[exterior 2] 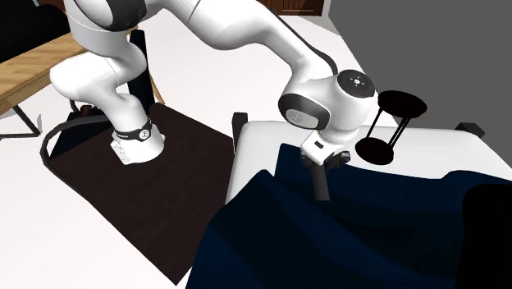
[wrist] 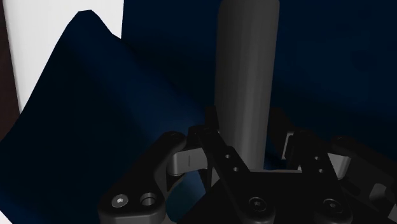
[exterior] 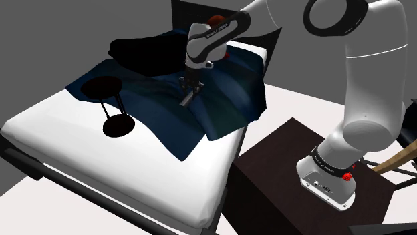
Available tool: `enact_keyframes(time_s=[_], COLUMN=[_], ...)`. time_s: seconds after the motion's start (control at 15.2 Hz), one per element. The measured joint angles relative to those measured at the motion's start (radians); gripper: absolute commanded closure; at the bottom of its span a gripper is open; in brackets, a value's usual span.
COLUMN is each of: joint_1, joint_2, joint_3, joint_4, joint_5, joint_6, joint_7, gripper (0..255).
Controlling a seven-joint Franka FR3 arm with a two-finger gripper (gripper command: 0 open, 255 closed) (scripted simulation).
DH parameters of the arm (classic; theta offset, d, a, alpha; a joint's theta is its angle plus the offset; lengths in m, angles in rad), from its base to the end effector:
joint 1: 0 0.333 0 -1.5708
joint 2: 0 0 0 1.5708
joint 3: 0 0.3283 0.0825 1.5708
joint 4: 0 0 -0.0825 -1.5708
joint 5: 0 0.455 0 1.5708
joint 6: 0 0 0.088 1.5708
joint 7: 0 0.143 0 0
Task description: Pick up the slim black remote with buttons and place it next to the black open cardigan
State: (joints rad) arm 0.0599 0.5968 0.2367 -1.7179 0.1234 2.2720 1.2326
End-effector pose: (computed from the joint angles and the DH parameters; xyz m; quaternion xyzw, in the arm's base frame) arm 0.6968 0.2113 0.1762 -0.8584 0.5002 0.0889 0.0708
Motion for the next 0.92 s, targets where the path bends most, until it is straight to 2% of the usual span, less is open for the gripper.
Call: enact_keyframes(time_s=[0.92], joint_1=[-0.009], joint_2=[-0.101], joint_3=[0.008], joint_4=[0.042], joint_5=[0.008], joint_6=[-0.14], joint_7=[0.02], gripper=[255])
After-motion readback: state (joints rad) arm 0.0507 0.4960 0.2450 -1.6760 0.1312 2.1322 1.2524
